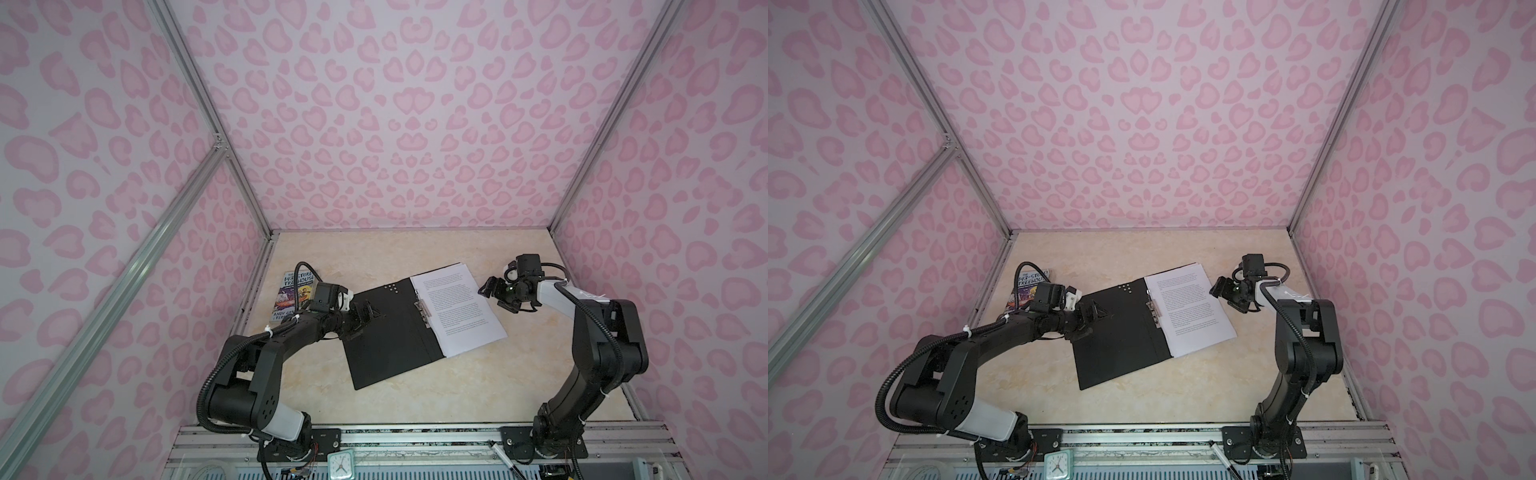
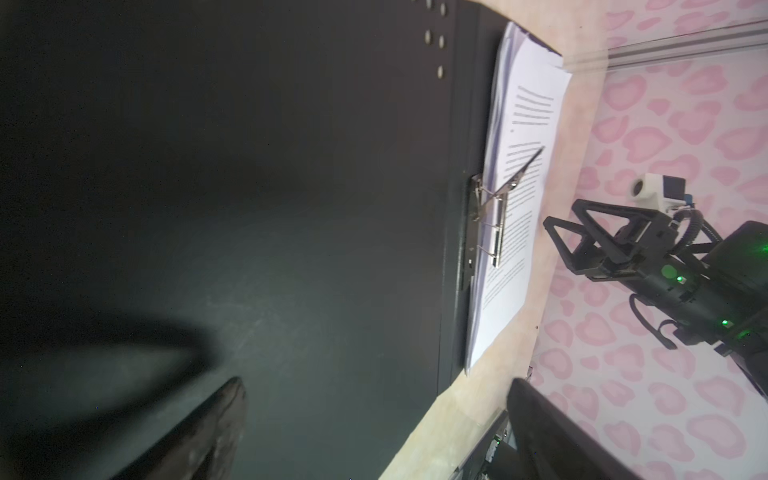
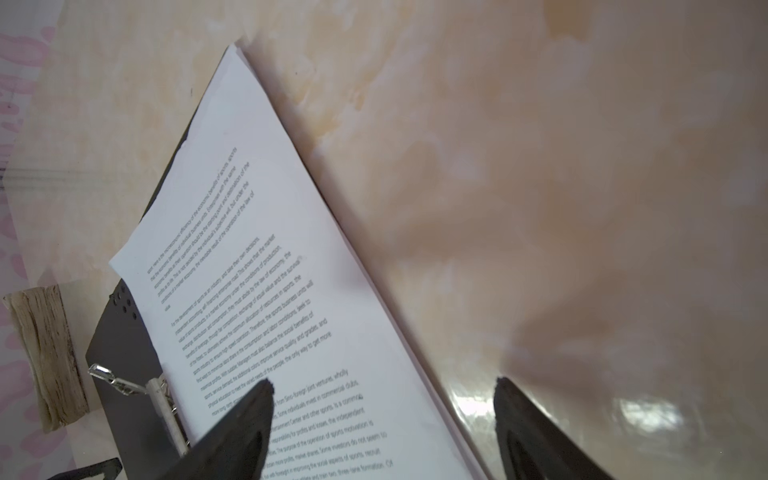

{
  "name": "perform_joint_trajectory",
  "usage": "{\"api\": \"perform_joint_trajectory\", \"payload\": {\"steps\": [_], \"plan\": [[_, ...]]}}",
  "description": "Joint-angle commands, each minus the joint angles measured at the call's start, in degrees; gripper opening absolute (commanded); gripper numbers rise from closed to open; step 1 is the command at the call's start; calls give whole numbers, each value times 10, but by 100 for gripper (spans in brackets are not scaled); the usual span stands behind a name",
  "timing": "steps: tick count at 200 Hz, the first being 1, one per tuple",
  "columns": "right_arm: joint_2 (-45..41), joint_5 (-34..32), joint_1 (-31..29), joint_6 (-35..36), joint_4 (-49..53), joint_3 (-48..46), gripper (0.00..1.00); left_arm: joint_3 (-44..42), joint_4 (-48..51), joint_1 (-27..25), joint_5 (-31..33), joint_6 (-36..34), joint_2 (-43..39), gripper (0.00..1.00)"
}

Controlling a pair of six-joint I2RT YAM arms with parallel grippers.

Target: Put the files into the folder

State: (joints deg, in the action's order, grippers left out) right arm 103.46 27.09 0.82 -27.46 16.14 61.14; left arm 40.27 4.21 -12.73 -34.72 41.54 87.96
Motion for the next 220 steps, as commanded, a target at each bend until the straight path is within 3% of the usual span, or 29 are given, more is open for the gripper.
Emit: {"api": "perform_joint_trajectory", "payload": {"steps": [1, 37, 108, 182, 220], "plan": [[28, 9, -2, -14, -29, 13, 83, -7, -5, 1, 26, 9, 18, 99], [62, 14, -18, -33, -35, 35, 83, -12, 2, 1, 53, 7, 54, 99], [46, 2, -62, -101, -80, 7, 81, -12, 1, 1, 62, 1, 72, 98], [48, -25, -83, -102, -49, 31, 81, -14, -3, 0, 57, 6, 71, 97], [46, -80, -79, -73, 0, 62, 86, -13, 1, 1, 58, 4, 63, 97]]}}
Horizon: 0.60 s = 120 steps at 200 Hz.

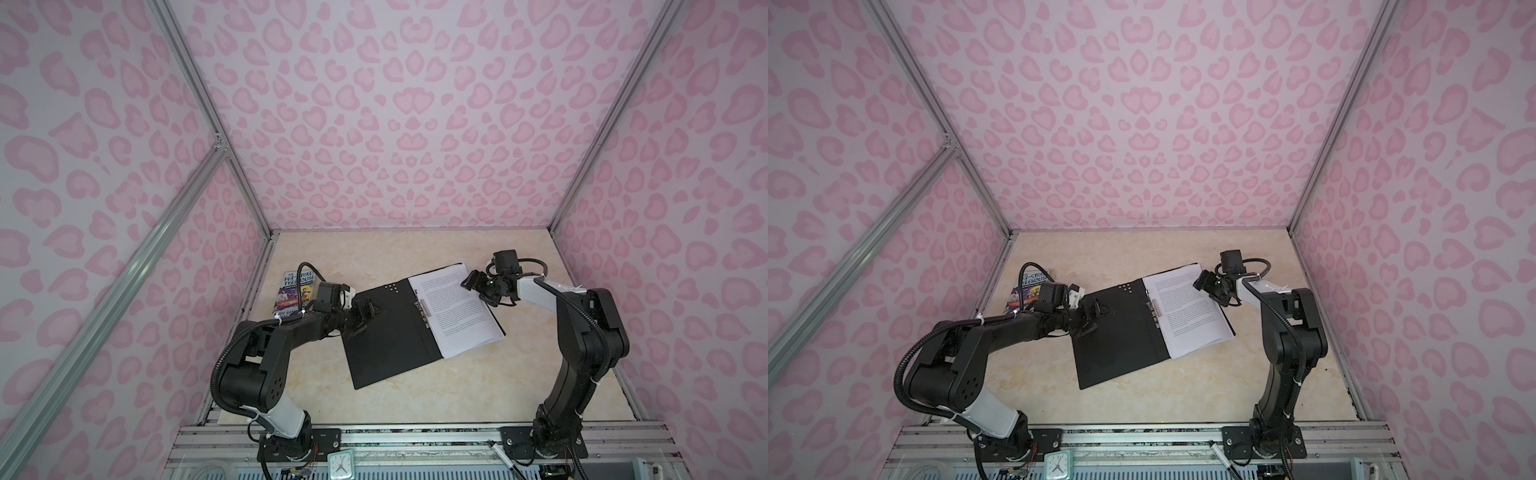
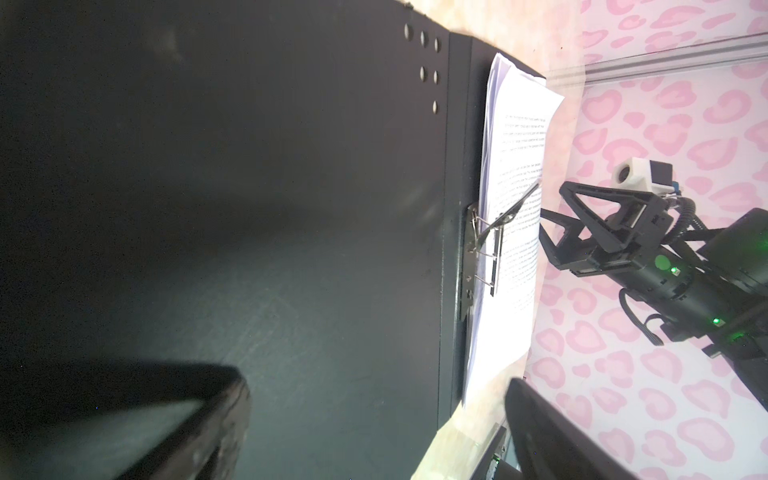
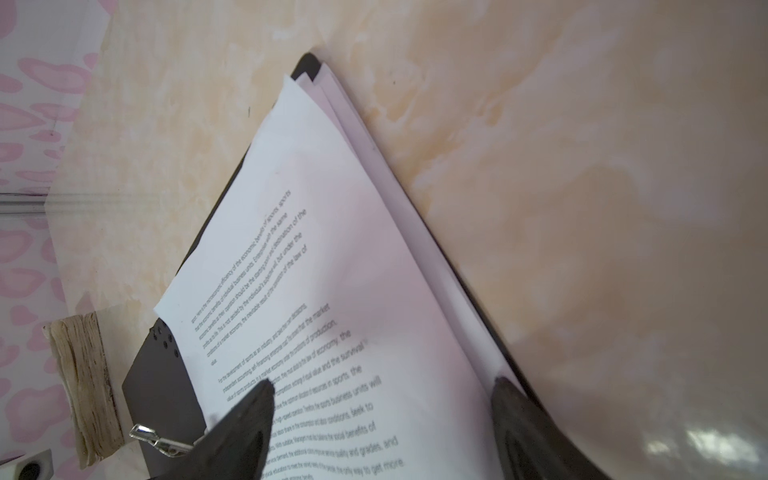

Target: Put the files into the folder

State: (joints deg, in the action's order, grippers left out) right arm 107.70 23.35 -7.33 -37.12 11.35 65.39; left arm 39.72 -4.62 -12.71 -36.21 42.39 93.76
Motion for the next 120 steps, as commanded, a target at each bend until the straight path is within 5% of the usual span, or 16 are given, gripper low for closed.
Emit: {"api": "perform_joint_trajectory", "payload": {"steps": [1, 30, 83, 120], "plan": [[4, -45, 3, 25, 49, 22, 87, -8, 90, 1, 73, -5, 6, 97], [8, -66, 4, 66, 95, 71, 93, -9, 89, 1, 75, -6, 6, 97], [-13, -32, -36, 121, 143, 114, 89, -9, 91, 1, 74, -8, 6, 97], [-158, -72, -39, 66, 143, -39, 86, -10, 104, 2, 82, -15, -7, 97]]}}
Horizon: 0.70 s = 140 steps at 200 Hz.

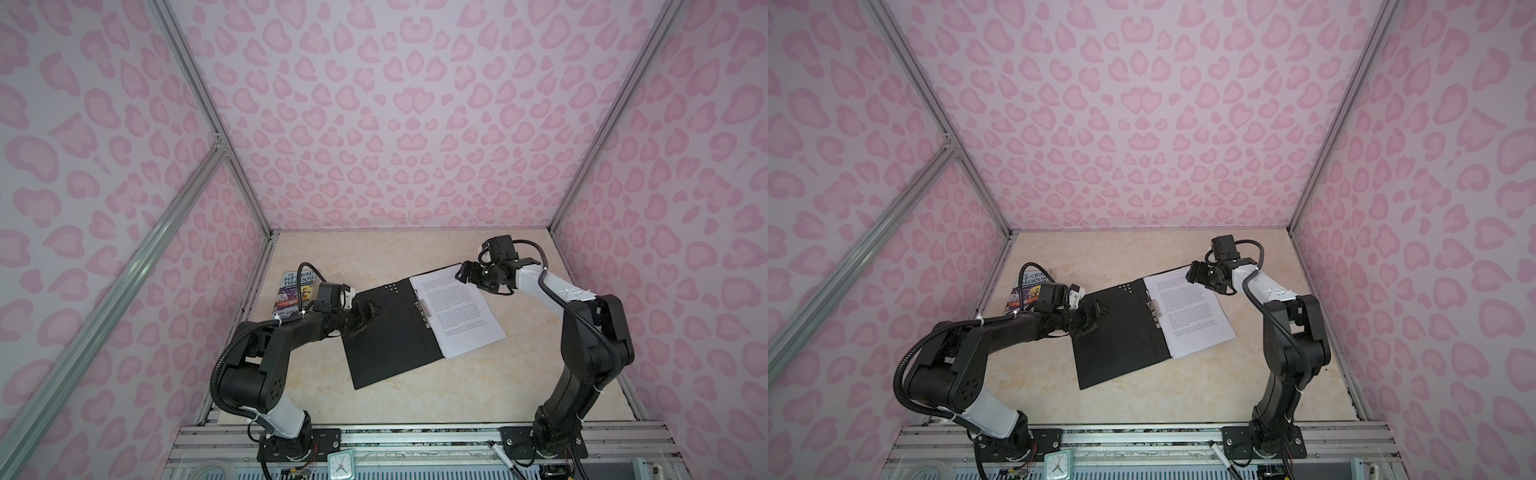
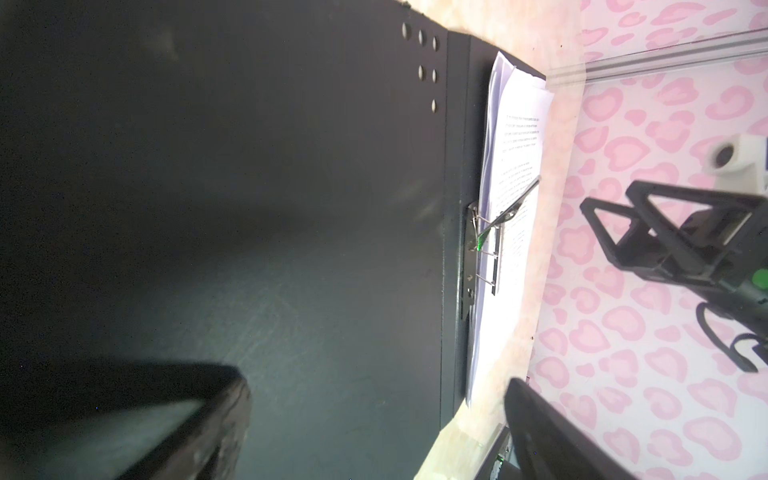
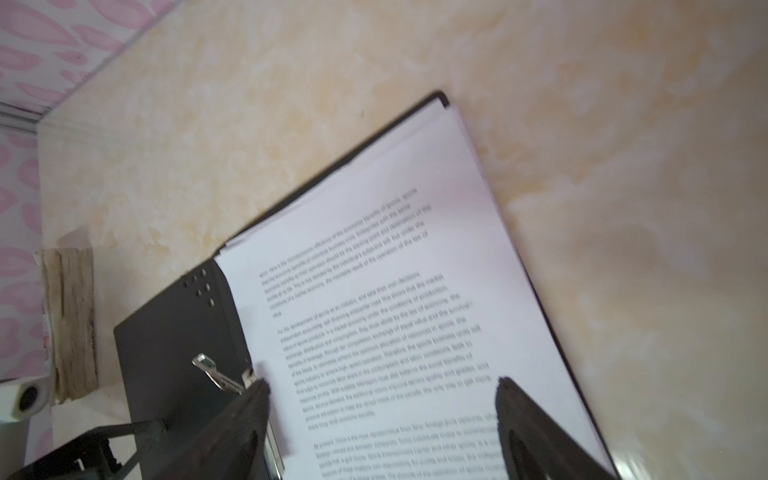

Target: Put the files into the folder

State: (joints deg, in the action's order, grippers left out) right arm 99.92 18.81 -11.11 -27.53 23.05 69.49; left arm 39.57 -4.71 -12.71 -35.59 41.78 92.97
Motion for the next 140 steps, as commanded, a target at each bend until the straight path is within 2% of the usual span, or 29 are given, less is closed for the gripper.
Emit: {"api": "perform_joint_trajectory", "payload": {"steps": [1, 19, 51, 82, 113, 140], "plan": [[-86, -28, -1, -32, 26, -86, 85, -9, 105, 2, 76, -9, 1, 97], [-192, -47, -15, -52, 30, -183, 84, -9, 105, 2, 78, -9, 0, 97], [-348, -79, -55, -57, 104, -298, 80, -8, 103, 2, 73, -9, 1, 97], [-442, -100, -118, -84, 145, -391, 74, -9, 99, 1, 70, -6, 0, 97], [-484, -145, -176, -131, 132, -443, 58, -12, 99, 1, 68, -6, -1, 97], [-450, -172, -194, -137, 87, -460, 55, -12, 97, 2, 67, -6, -1, 97]]}}
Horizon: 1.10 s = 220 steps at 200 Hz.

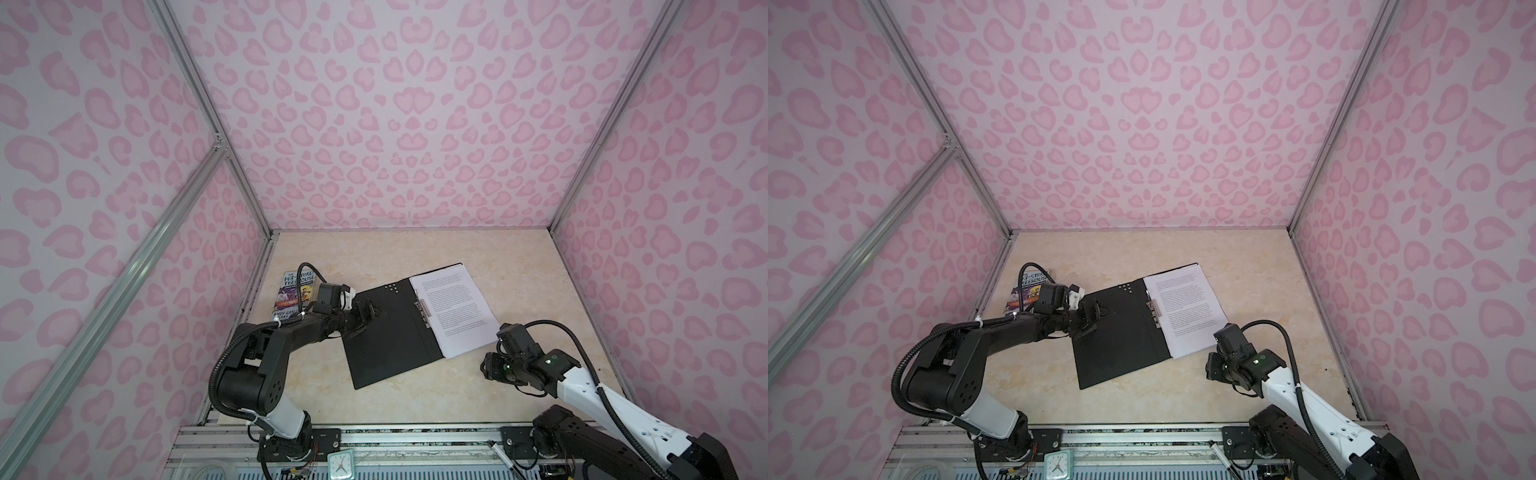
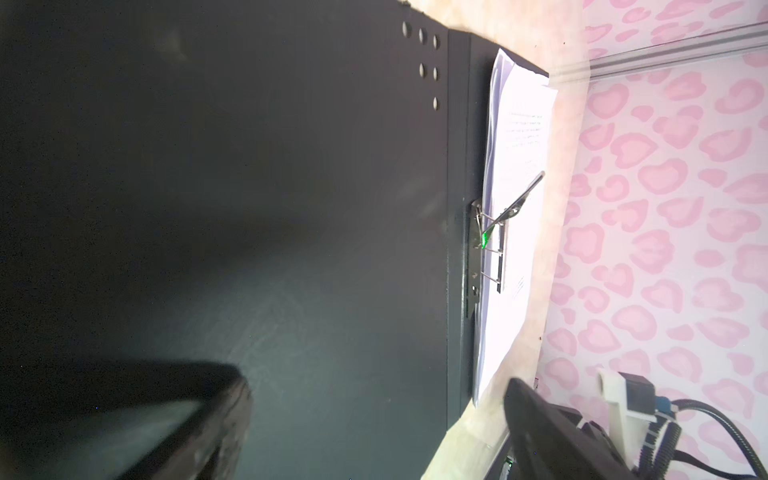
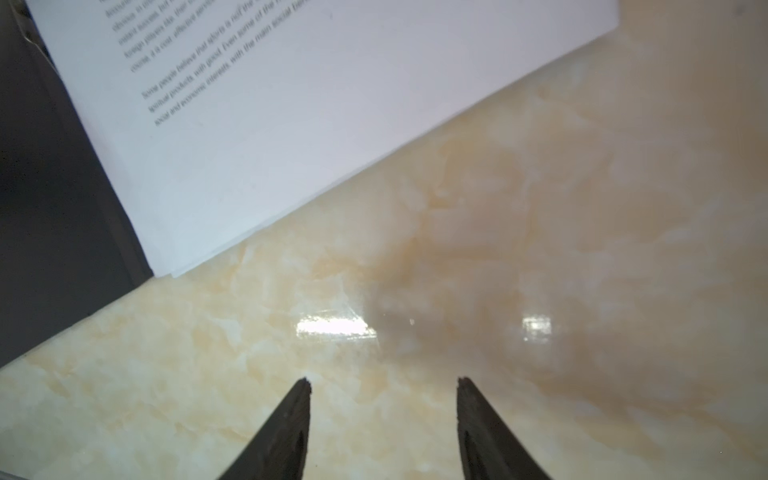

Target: Put the files into the folder

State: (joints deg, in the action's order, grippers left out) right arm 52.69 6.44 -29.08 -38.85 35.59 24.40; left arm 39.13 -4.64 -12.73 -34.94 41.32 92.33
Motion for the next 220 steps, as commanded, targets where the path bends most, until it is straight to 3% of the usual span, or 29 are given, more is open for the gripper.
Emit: {"api": "perform_joint_trajectory", "payload": {"steps": [1, 28, 68, 91, 146, 220], "plan": [[24, -50, -15, -24, -39, -9, 55, -8, 97, 1, 60, -1, 5, 97], [80, -93, -33, -22, -51, 4, 55, -9, 97, 2, 60, -1, 4, 97], [151, -99, -33, -10, -85, 25, 54, -9, 94, 1, 58, 1, 7, 97], [189, -75, -34, 14, -108, 40, 46, -9, 94, 1, 57, 1, 7, 97], [253, -53, -35, 43, -129, 65, 44, -8, 92, 1, 55, 3, 7, 97], [266, -46, -35, 51, -124, 76, 41, -7, 92, 2, 53, 4, 5, 97]]}}
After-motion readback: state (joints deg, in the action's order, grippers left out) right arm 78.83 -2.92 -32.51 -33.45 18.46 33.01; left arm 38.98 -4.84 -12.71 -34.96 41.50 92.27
